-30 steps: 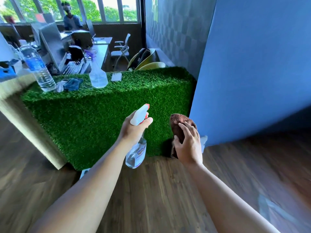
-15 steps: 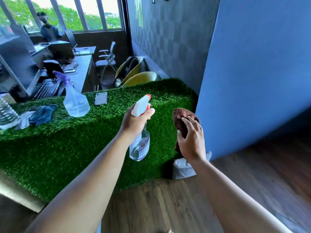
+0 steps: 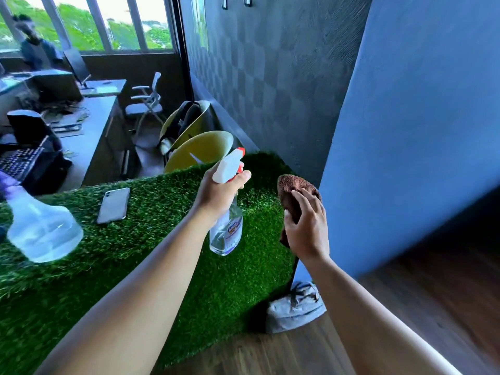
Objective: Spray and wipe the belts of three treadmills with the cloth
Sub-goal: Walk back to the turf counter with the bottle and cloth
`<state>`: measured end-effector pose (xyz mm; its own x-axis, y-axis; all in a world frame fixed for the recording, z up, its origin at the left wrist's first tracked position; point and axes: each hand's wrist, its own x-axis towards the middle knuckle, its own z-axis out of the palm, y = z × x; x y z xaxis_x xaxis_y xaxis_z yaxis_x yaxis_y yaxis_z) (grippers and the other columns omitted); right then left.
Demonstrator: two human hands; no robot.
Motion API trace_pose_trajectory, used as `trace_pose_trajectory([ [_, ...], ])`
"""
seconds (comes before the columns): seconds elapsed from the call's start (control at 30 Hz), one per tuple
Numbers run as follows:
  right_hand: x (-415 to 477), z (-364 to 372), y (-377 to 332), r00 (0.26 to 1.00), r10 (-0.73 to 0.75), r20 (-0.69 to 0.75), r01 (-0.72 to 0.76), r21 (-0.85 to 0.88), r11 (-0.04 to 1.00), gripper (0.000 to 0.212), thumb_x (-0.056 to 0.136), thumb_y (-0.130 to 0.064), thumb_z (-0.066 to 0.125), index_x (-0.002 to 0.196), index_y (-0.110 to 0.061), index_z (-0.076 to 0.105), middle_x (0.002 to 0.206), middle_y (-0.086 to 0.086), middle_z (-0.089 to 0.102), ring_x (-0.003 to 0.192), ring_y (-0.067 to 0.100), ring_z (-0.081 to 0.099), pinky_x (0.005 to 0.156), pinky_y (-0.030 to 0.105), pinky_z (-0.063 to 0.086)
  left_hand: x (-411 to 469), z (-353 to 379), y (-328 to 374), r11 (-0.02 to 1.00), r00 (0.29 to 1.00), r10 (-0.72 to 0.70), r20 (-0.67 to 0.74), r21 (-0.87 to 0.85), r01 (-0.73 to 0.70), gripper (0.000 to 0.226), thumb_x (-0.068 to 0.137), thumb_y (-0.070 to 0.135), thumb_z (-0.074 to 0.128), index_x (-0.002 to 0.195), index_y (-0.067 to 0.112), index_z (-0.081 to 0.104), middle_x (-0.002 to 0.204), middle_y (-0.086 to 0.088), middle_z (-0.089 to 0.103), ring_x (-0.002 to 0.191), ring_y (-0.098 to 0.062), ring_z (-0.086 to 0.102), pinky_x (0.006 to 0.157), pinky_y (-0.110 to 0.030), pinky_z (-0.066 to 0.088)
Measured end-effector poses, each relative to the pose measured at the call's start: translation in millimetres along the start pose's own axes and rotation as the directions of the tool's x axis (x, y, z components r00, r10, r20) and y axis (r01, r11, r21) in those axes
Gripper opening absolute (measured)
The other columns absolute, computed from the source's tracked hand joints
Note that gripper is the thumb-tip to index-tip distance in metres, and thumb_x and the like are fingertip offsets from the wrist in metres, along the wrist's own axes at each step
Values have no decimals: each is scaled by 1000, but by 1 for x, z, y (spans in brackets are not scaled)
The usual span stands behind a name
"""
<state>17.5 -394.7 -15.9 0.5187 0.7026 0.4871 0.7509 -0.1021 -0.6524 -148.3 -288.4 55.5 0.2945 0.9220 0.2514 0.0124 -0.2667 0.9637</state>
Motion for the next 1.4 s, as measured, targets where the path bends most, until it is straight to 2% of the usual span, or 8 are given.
trace_pose_trajectory([
  [0.13, 30, 22, 14, 999, 26, -23, -26, -21, 999, 50, 88, -15, 67, 136, -15, 56, 144, 4, 50, 137, 27, 38, 117, 44, 29, 48, 11, -10, 1000, 999, 29, 38, 10, -29, 17, 90, 17, 72, 103, 8, 67, 87, -6, 68, 75, -16, 65, 67, -29, 51],
  [0.53, 114, 113, 32, 966, 215, -140, -232, -117, 966, 52, 88, -18, 66, 138, -18, 54, 147, 5, 47, 142, 28, 33, 120, 40, 23, 202, 35, -47, 995, 966, 4, 259, -94, 21, 16, 90, 14, 72, 105, 12, 66, 87, -2, 66, 74, -14, 63, 65, -24, 50],
  [0.7, 141, 156, 31, 940, 289, -182, -317, -152, 936, 52, 88, -19, 66, 139, -17, 54, 147, 3, 47, 138, 29, 37, 117, 40, 28, 260, 44, -64, 995, 942, 25, 334, -95, 8, 12, 87, 12, 74, 97, 13, 67, 84, -3, 66, 74, -17, 61, 69, -33, 51],
  [0.83, 155, 182, 32, 911, 352, -215, -392, -184, 901, 54, 88, -18, 66, 140, -20, 53, 148, 1, 46, 138, 27, 35, 117, 36, 26, 294, 55, -81, 990, 927, 4, 375, -130, 48, 17, 84, 13, 74, 97, 6, 66, 79, -2, 62, 70, -15, 55, 67, -35, 46],
  [1.0, 163, 203, 39, 830, 520, -201, -555, -208, 806, 55, 93, -23, 59, 146, -25, 44, 156, -5, 34, 146, 21, 20, 118, 33, 20, 313, 76, -100, 983, 910, 7, 415, -172, 71, 23, 78, 29, 74, 98, 21, 67, 76, 6, 61, 69, -14, 52, 68, -35, 44],
  [1.13, 167, 211, 42, 836, 527, -152, -544, -350, 763, 57, 94, -28, 56, 149, -23, 40, 158, 0, 32, 148, 26, 18, 119, 35, 20, 320, 92, -107, 987, 916, -16, 401, -142, 79, 20, 75, 45, 73, 92, 39, 65, 77, 13, 61, 70, -13, 51, 70, -39, 45],
  [1.3, 167, 209, 39, 826, 556, -91, -537, -426, 728, 62, 93, -34, 53, 151, -25, 34, 160, 1, 28, 149, 28, 14, 118, 43, 26, 318, 97, -111, 994, 918, 9, 397, -101, 34, 26, 77, 45, 76, 94, 36, 58, 83, 7, 63, 75, -14, 54, 73, -40, 48],
  [1.4, 168, 204, 39, 813, 582, 2, -512, -473, 717, 67, 94, -43, 49, 154, -26, 25, 163, -3, 17, 151, 25, 5, 117, 44, 24, 314, 94, -111, 999, 904, 27, 426, -52, -5, 39, 79, 40, 80, 107, 34, 54, 84, 12, 59, 78, -11, 55, 76, -38, 50],
])
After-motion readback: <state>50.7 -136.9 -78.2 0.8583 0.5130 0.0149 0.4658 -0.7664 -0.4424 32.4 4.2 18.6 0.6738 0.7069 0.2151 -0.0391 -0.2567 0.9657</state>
